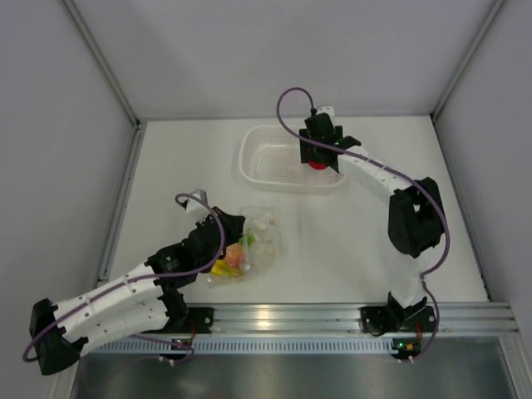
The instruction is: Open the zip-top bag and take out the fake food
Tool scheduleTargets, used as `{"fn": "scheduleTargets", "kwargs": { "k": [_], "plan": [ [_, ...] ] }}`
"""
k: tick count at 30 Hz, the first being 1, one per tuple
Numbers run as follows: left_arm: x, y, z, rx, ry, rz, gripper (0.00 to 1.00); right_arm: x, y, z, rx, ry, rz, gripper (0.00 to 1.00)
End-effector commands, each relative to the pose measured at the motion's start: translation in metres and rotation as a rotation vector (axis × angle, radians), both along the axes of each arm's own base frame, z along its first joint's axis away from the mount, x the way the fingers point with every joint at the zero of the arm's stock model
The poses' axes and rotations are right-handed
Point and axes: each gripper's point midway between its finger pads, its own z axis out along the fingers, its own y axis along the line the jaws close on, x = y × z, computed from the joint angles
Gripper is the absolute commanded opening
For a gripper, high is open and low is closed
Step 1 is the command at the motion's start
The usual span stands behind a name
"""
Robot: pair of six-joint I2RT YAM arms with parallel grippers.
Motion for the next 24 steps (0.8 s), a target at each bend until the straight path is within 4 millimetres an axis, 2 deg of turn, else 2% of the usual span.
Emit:
{"fn": "scheduleTargets", "kwargs": {
  "k": [1, 2, 3, 8, 9, 10, 12, 13, 14, 15, 16, 17, 18, 19, 20, 21, 22, 23, 24],
  "plan": [
    [0.004, -0.003, 0.031, -0.028, -0.053, -0.003, 0.00, 0.012, -0.002, 0.011, -0.036, 0.000, 0.010, 0.71],
    [0.004, -0.002, 0.032, -0.022, -0.055, -0.002, 0.00, 0.014, -0.004, 0.012, -0.045, -0.005, 0.006, 0.89],
    [0.004, -0.001, 0.033, -0.019, -0.058, 0.001, 0.00, 0.014, -0.005, 0.016, -0.043, -0.012, -0.001, 0.99],
    [0.004, -0.001, 0.047, -0.020, -0.078, -0.008, 0.00, 0.003, -0.008, 0.044, 0.018, -0.077, -0.012, 1.00],
    [0.003, -0.003, 0.050, -0.025, -0.081, -0.024, 0.00, -0.002, -0.010, 0.062, 0.047, -0.119, -0.012, 1.00],
    [0.003, -0.004, 0.052, -0.026, -0.083, -0.029, 0.00, -0.005, -0.010, 0.059, 0.053, -0.129, -0.003, 0.99],
    [0.002, -0.007, 0.059, -0.035, -0.090, -0.040, 0.00, -0.015, -0.005, 0.072, 0.113, -0.140, 0.055, 0.99],
    [0.003, -0.007, 0.061, -0.036, -0.093, -0.044, 0.00, -0.025, 0.009, 0.066, 0.179, -0.098, 0.127, 0.99],
    [0.002, -0.009, 0.066, -0.043, -0.098, -0.047, 0.00, -0.032, 0.015, 0.066, 0.218, -0.085, 0.159, 0.99],
    [0.003, -0.009, 0.066, -0.046, -0.097, -0.046, 0.00, -0.042, 0.022, 0.081, 0.282, -0.103, 0.195, 0.92],
    [0.003, -0.009, 0.068, -0.051, -0.099, -0.043, 0.00, -0.065, 0.041, 0.066, 0.384, -0.031, 0.281, 0.87],
    [0.004, -0.009, 0.069, -0.049, -0.099, -0.041, 0.00, -0.071, 0.052, 0.076, 0.461, -0.062, 0.323, 0.81],
    [0.005, -0.010, 0.072, -0.051, -0.102, -0.037, 0.00, -0.087, 0.058, 0.094, 0.526, -0.090, 0.363, 0.76],
    [0.006, -0.009, 0.073, -0.048, -0.106, -0.030, 0.00, -0.108, 0.066, 0.080, 0.585, -0.035, 0.392, 0.67],
    [0.007, -0.011, 0.072, -0.042, -0.102, -0.033, 0.00, -0.117, 0.071, 0.085, 0.611, -0.049, 0.412, 0.63],
    [0.008, -0.011, 0.076, -0.046, -0.106, -0.029, 0.00, -0.137, 0.082, 0.099, 0.636, -0.071, 0.452, 0.57],
    [0.008, -0.011, 0.077, -0.051, -0.107, -0.028, 0.00, -0.149, 0.086, 0.091, 0.640, -0.052, 0.453, 0.57],
    [0.008, -0.012, 0.078, -0.055, -0.106, -0.029, 0.00, -0.161, 0.092, 0.093, 0.648, -0.051, 0.474, 0.57],
    [0.008, -0.013, 0.079, -0.056, -0.106, -0.030, 0.00, -0.182, 0.108, 0.103, 0.673, -0.067, 0.539, 0.54]
  ]
}}
